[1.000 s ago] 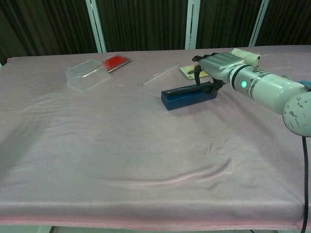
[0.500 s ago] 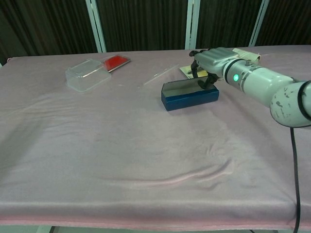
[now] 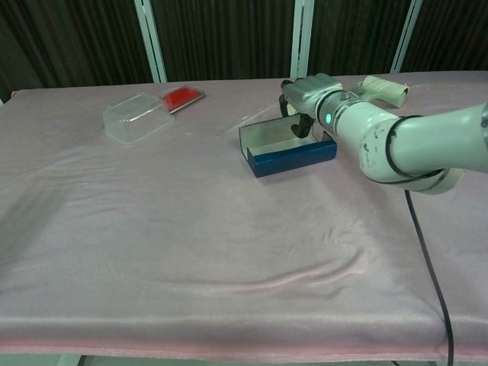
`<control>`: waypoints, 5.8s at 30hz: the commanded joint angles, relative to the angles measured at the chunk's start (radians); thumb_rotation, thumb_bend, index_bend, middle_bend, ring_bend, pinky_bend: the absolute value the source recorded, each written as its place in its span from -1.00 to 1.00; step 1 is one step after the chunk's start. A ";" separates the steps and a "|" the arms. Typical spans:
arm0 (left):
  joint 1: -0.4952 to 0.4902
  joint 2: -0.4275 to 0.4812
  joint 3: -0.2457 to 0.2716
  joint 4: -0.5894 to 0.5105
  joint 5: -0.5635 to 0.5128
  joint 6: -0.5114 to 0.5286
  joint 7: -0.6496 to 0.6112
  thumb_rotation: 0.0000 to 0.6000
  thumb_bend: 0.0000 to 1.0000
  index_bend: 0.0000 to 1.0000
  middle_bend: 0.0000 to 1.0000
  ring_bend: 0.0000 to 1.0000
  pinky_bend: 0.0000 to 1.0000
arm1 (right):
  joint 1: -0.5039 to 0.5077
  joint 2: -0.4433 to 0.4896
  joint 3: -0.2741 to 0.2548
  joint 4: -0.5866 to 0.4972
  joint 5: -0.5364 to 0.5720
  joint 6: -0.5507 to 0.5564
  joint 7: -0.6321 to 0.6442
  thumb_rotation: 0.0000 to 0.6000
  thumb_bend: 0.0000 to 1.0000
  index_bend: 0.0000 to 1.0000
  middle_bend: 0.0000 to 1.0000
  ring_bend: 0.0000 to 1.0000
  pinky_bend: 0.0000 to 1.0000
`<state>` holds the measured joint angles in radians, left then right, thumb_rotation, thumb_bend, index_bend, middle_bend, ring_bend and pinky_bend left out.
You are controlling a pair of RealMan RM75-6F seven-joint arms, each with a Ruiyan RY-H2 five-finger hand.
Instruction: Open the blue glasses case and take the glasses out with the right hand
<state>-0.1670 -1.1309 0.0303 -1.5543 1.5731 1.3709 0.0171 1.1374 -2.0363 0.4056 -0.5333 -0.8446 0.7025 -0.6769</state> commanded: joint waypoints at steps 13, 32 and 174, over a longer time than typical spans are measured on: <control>-0.008 -0.006 -0.004 -0.003 -0.013 -0.012 0.019 1.00 -0.08 -1.00 -1.00 -1.00 -0.93 | -0.050 0.043 -0.058 -0.044 -0.168 0.036 0.268 1.00 -0.10 -0.54 -0.96 -1.00 -1.00; 0.009 -0.014 0.023 -0.013 0.043 0.030 0.050 1.00 0.00 -1.00 -1.00 -1.00 -0.93 | -0.249 0.388 -0.215 -0.701 -0.239 0.148 0.199 1.00 0.27 -0.15 -0.95 -1.00 -1.00; -0.011 -0.028 0.031 -0.033 0.017 -0.027 0.116 1.00 0.00 -1.00 -1.00 -1.00 -0.93 | -0.297 0.391 -0.235 -0.513 -0.430 0.070 0.510 1.00 -0.22 0.01 -0.97 -1.00 -1.00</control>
<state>-0.1778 -1.1603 0.0603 -1.5870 1.5887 1.3442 0.1345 0.8372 -1.6469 0.1671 -1.0455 -1.2790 0.7772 -0.1620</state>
